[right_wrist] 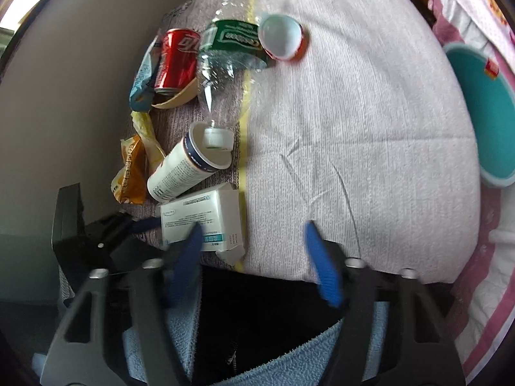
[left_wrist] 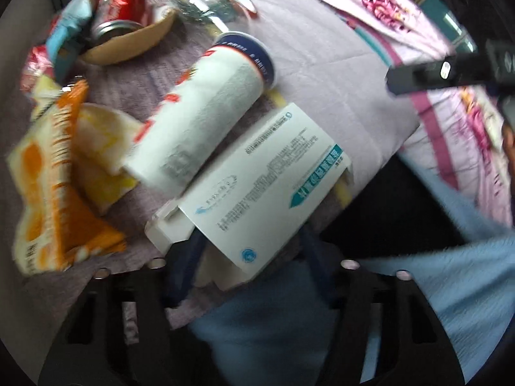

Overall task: Collect trash
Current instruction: 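Grasp the white ALDI cup with the left tool while the right tool grasps the medicine box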

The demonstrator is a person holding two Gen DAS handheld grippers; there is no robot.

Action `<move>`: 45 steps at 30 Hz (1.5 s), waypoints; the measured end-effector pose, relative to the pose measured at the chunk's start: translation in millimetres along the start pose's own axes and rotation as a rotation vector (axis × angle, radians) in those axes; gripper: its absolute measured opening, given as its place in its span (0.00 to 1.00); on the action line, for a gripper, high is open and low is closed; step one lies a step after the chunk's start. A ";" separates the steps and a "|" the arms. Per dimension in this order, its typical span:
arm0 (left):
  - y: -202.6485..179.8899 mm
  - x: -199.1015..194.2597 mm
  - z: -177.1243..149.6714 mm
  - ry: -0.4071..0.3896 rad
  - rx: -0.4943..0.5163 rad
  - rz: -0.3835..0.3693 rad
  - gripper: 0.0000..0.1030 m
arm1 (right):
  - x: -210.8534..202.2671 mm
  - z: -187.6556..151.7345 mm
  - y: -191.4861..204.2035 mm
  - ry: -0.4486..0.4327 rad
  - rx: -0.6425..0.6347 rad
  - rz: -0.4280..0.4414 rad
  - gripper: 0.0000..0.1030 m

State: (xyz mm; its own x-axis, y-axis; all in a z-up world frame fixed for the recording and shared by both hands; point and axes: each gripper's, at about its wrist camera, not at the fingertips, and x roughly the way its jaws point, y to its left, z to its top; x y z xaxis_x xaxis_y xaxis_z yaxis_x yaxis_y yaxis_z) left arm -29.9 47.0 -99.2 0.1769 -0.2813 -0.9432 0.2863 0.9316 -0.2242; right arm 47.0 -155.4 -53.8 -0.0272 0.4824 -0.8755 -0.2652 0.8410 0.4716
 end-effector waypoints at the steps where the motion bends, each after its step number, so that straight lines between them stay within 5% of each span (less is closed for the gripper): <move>1: -0.7 1.9 4.4 -0.012 -0.007 -0.008 0.54 | 1.9 -0.7 -2.5 0.006 0.007 0.008 0.48; 10: -24.6 20.1 47.7 -0.061 -0.055 -0.150 0.46 | 2.9 -7.5 -19.5 0.007 0.059 0.059 0.46; 16: -35.5 12.6 63.0 -0.079 -0.037 -0.167 0.47 | 15.7 -1.2 -39.8 -0.004 0.141 0.066 0.47; 25: -6.5 -43.8 49.4 -0.164 -0.027 -0.060 0.62 | 42.0 17.4 -41.6 -0.008 0.186 0.124 0.47; 29: 17.2 -38.1 57.5 -0.140 -0.054 0.010 0.63 | 52.9 25.7 -35.7 -0.017 0.195 0.133 0.46; 31: 21.6 -29.2 61.8 -0.112 -0.042 0.033 0.64 | 49.3 29.7 -31.4 -0.054 0.171 0.114 0.26; 35: 15.1 -13.8 66.4 -0.083 0.026 0.078 0.76 | 26.9 38.0 -30.3 -0.115 0.127 0.046 0.24; 39: 5.5 6.1 70.5 -0.049 0.054 0.083 0.76 | 4.7 46.0 -33.6 -0.152 0.103 -0.051 0.24; 40: 4.3 7.5 66.8 -0.050 0.058 0.084 0.72 | -0.1 48.5 -35.8 -0.161 0.100 -0.071 0.24; 41: 1.7 10.4 65.6 -0.051 0.063 0.077 0.55 | -2.8 51.4 -37.2 -0.166 0.103 -0.077 0.25; 42: -0.4 13.2 65.2 -0.041 0.061 0.058 0.49 | -3.0 52.6 -37.4 -0.167 0.106 -0.075 0.28; 45: -3.4 16.9 65.9 -0.051 0.038 0.011 0.48 | -0.6 54.0 -38.2 -0.170 0.116 -0.064 0.30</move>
State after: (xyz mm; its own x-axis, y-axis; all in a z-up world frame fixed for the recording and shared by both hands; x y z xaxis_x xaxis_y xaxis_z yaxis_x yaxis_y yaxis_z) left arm 34.2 23.8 -98.2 0.2276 -0.2837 -0.9315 0.3197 0.9254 -0.2038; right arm 109.3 -174.6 -65.7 0.1519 0.4534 -0.8783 -0.1483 0.8890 0.4333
